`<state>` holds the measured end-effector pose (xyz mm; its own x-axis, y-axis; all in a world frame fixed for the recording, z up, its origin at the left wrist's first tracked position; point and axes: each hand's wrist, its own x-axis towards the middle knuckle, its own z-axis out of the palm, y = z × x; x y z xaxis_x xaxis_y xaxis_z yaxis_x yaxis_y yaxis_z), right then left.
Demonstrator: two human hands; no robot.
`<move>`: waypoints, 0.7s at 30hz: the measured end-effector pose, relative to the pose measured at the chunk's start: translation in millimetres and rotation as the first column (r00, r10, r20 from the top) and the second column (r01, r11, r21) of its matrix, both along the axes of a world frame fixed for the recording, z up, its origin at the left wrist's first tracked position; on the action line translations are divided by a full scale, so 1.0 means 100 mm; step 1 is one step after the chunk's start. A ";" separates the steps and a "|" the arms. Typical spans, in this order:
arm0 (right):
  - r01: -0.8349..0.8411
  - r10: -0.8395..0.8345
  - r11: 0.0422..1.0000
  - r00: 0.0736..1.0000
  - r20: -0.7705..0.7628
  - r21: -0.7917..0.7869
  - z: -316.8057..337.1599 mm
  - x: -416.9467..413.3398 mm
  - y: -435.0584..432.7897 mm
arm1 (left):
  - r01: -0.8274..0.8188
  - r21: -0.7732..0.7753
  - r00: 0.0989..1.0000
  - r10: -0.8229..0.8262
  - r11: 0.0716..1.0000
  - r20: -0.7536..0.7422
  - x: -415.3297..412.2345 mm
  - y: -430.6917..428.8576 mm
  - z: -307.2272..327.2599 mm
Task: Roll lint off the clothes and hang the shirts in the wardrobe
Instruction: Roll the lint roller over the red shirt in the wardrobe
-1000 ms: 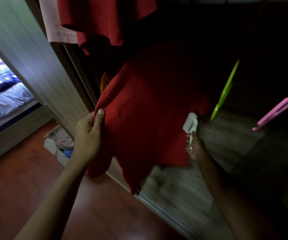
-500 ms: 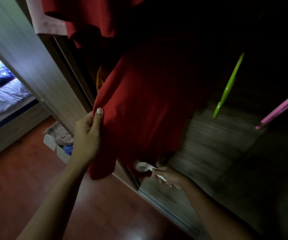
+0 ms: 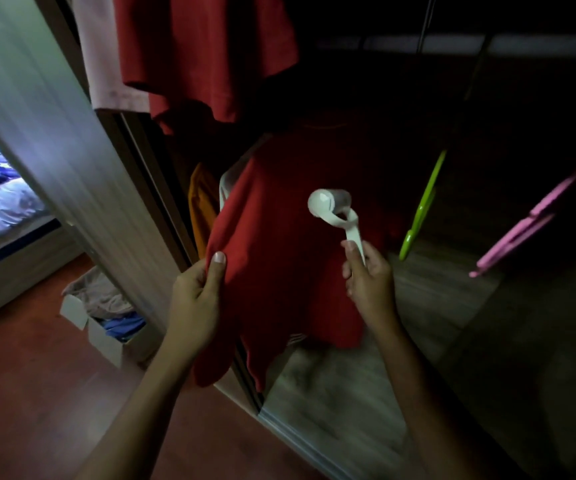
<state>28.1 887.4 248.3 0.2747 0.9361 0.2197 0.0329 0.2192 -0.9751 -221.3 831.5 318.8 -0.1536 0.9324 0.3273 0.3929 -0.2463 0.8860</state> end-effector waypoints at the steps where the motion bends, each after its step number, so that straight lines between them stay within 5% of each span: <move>1: -0.015 0.015 1.000 1.000 0.019 0.015 0.06 0.00 -0.01 | 0.006 -0.007 1.000 -0.006 1.000 0.008 0.00 0.00 0.00; 5: -0.234 0.249 0.967 0.952 0.178 -0.101 -0.09 -0.15 -0.17 | 0.034 0.001 0.999 -0.034 0.999 0.020 0.01 0.00 0.01; 10: -0.497 0.576 0.811 0.769 0.277 -0.308 -0.46 -0.38 -0.57 | 0.042 0.013 0.998 -0.042 0.999 0.053 0.03 0.01 -0.06; 18: -0.297 0.300 0.954 0.921 0.246 -0.052 0.25 -0.32 -0.41 | 0.060 0.035 0.998 -0.062 0.998 0.033 0.05 -0.09 -0.02; 21: -0.170 0.167 0.985 0.982 0.090 0.021 0.52 -0.29 -0.32 | 0.064 0.033 0.997 -0.065 0.997 0.035 0.03 -0.07 -0.03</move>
<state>-1.0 855.9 300.7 0.0922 0.9603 0.2632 0.0786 0.2565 -0.9633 -218.1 824.4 315.4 -0.1056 0.9300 0.3521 0.3435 -0.2982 0.8905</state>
